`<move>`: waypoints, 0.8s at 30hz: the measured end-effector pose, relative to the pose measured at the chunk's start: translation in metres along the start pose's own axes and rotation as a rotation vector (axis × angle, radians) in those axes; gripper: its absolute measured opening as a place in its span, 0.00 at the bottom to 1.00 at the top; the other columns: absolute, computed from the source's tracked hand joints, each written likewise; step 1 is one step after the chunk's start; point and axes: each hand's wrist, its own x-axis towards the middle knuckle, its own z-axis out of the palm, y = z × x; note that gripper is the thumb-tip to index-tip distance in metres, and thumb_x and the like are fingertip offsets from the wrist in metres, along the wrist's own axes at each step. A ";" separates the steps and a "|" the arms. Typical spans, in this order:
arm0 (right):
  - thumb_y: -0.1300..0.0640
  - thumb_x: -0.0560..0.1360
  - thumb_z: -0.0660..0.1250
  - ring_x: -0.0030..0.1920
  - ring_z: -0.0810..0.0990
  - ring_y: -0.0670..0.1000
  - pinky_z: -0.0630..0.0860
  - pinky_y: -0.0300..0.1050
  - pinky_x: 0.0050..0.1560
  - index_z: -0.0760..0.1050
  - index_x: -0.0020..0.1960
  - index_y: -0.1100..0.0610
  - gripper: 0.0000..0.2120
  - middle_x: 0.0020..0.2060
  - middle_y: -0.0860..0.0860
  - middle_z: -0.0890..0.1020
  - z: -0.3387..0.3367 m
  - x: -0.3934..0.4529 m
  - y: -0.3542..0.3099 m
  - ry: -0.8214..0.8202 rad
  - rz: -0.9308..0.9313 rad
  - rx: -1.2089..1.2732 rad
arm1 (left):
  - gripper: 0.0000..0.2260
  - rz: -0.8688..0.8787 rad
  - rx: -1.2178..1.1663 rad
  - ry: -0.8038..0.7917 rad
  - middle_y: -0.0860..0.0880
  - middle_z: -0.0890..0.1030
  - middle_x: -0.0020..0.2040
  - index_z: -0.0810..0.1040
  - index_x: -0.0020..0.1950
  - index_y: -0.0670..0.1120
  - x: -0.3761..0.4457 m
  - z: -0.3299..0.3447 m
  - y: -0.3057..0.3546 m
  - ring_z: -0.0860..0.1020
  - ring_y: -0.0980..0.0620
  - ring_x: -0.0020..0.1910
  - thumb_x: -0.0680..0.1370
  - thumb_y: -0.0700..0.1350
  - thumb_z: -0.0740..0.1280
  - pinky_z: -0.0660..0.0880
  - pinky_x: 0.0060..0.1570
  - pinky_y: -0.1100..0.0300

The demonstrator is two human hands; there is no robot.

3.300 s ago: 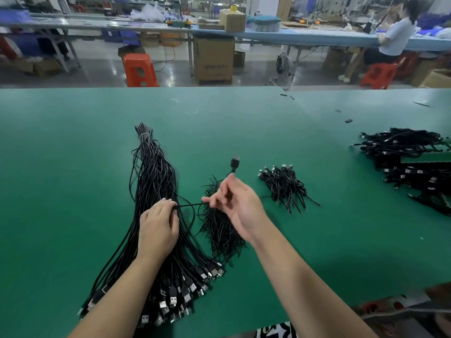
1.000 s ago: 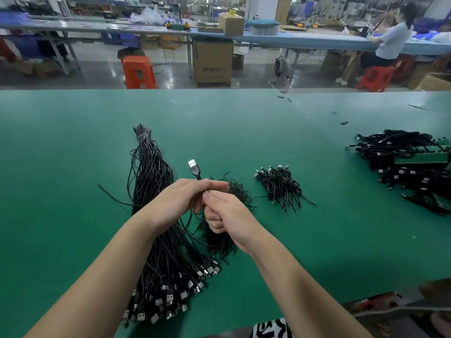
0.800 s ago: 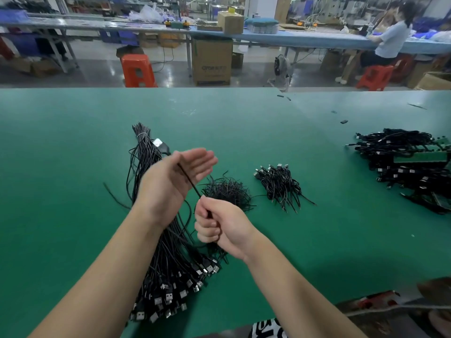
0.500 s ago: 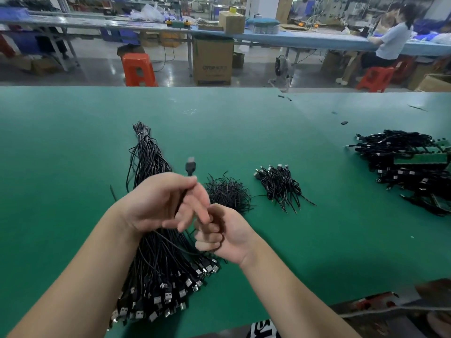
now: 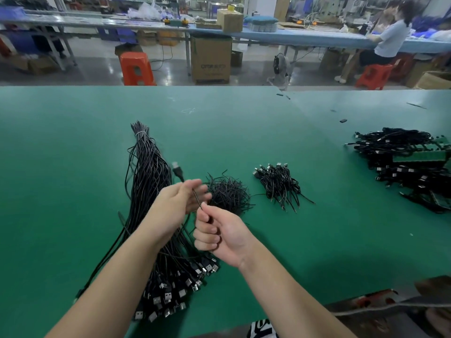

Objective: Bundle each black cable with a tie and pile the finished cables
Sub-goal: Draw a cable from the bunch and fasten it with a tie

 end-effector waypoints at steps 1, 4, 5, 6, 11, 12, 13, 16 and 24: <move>0.51 0.84 0.56 0.23 0.57 0.44 0.56 0.37 0.24 0.69 0.35 0.52 0.18 0.25 0.46 0.60 0.001 0.001 0.004 -0.008 0.015 -0.007 | 0.17 -0.008 -0.220 0.061 0.40 0.84 0.54 0.76 0.62 0.37 0.002 0.005 -0.001 0.85 0.45 0.53 0.87 0.46 0.52 0.82 0.53 0.56; 0.52 0.84 0.56 0.23 0.57 0.44 0.56 0.37 0.24 0.67 0.35 0.52 0.18 0.25 0.46 0.60 -0.001 0.001 0.013 -0.034 0.052 0.108 | 0.18 -0.097 -0.628 0.071 0.42 0.86 0.43 0.76 0.55 0.36 0.009 0.007 0.008 0.85 0.50 0.38 0.87 0.47 0.52 0.82 0.36 0.62; 0.52 0.83 0.56 0.23 0.56 0.44 0.56 0.37 0.24 0.66 0.35 0.52 0.18 0.24 0.46 0.60 -0.004 0.001 0.013 -0.041 0.054 0.179 | 0.16 -0.114 -0.642 0.019 0.46 0.84 0.37 0.77 0.52 0.38 0.010 0.004 0.011 0.80 0.55 0.28 0.86 0.47 0.54 0.76 0.26 0.65; 0.53 0.82 0.56 0.22 0.56 0.45 0.55 0.37 0.23 0.66 0.34 0.53 0.17 0.24 0.46 0.60 -0.007 0.001 0.013 -0.046 0.051 0.239 | 0.15 -0.122 -0.639 -0.063 0.49 0.79 0.32 0.78 0.50 0.39 0.009 0.000 0.014 0.72 0.58 0.22 0.84 0.47 0.57 0.68 0.20 0.67; 0.55 0.80 0.57 0.20 0.57 0.44 0.56 0.37 0.21 0.69 0.33 0.53 0.17 0.22 0.45 0.63 -0.020 -0.001 0.004 -0.050 0.005 0.352 | 0.18 -0.144 -0.134 -0.659 0.45 0.79 0.30 0.84 0.52 0.35 0.004 -0.026 0.028 0.59 0.58 0.18 0.81 0.47 0.59 0.56 0.19 0.66; 0.54 0.80 0.58 0.20 0.58 0.44 0.57 0.37 0.20 0.69 0.33 0.53 0.17 0.22 0.44 0.63 -0.023 -0.001 0.002 -0.023 -0.007 0.347 | 0.19 -0.158 0.090 -0.764 0.41 0.83 0.35 0.83 0.55 0.34 0.002 -0.030 0.031 0.60 0.57 0.19 0.82 0.48 0.59 0.57 0.20 0.65; 0.54 0.80 0.58 0.19 0.59 0.43 0.58 0.36 0.20 0.69 0.33 0.52 0.17 0.22 0.44 0.63 -0.026 -0.001 0.001 0.007 -0.012 0.337 | 0.19 -0.177 0.310 -0.831 0.39 0.85 0.40 0.82 0.57 0.35 0.000 -0.033 0.034 0.61 0.56 0.19 0.84 0.48 0.58 0.58 0.20 0.64; 0.53 0.80 0.59 0.20 0.59 0.43 0.58 0.37 0.20 0.68 0.34 0.52 0.16 0.22 0.44 0.62 -0.031 -0.001 0.000 0.059 -0.013 0.310 | 0.18 -0.234 0.685 -0.751 0.44 0.87 0.46 0.82 0.55 0.41 -0.004 -0.029 0.035 0.65 0.56 0.20 0.86 0.48 0.56 0.62 0.22 0.64; 0.52 0.82 0.58 0.20 0.58 0.43 0.55 0.37 0.21 0.71 0.37 0.54 0.15 0.24 0.45 0.59 -0.029 -0.002 0.007 0.053 0.035 0.237 | 0.19 -0.137 1.272 -0.393 0.50 0.79 0.35 0.72 0.39 0.47 -0.002 -0.013 0.017 0.74 0.56 0.31 0.85 0.55 0.56 0.67 0.31 0.63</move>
